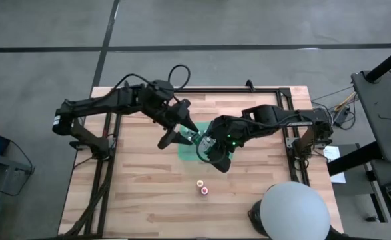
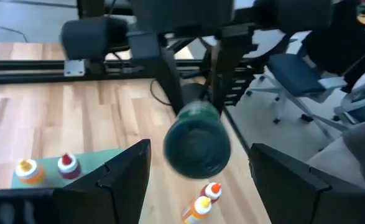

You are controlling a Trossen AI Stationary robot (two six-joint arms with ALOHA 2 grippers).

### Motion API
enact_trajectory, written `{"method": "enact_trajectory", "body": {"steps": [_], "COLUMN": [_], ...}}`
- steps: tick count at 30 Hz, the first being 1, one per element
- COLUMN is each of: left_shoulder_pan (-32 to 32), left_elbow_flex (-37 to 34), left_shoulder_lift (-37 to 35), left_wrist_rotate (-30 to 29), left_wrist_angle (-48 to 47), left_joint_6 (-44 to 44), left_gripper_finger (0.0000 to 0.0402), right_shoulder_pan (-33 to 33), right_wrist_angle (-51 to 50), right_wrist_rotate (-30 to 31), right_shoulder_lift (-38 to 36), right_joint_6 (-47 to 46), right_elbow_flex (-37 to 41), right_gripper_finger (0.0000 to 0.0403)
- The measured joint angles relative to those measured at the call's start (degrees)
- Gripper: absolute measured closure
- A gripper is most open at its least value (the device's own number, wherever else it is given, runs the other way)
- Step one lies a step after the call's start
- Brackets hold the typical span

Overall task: Pick & Place food coloring
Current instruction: Put the big green food coloring bottle into the green container

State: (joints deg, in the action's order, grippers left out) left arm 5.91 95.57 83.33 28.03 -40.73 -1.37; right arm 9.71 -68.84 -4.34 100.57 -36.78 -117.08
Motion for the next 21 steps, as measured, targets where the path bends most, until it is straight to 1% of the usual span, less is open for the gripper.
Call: {"method": "enact_trajectory", "body": {"steps": [15, 21], "left_shoulder_pan": [-0.13, -0.11], "left_elbow_flex": [0.31, 0.31], "left_shoulder_lift": [1.05, 1.05], "left_wrist_rotate": [0.66, 0.58], "left_wrist_angle": [1.2, 1.26], "left_joint_6": [0.14, 0.37], "left_gripper_finger": [0.016, 0.0171], "right_shoulder_pan": [-1.28, -1.72], "right_wrist_angle": [0.04, 0.09], "right_wrist_rotate": [-0.15, -0.24], "right_shoulder_lift": [0.17, 0.2], "right_joint_6": [0.79, 1.21], "right_elbow_flex": [0.08, 0.09], "right_gripper_finger": [0.0296, 0.0296]}}
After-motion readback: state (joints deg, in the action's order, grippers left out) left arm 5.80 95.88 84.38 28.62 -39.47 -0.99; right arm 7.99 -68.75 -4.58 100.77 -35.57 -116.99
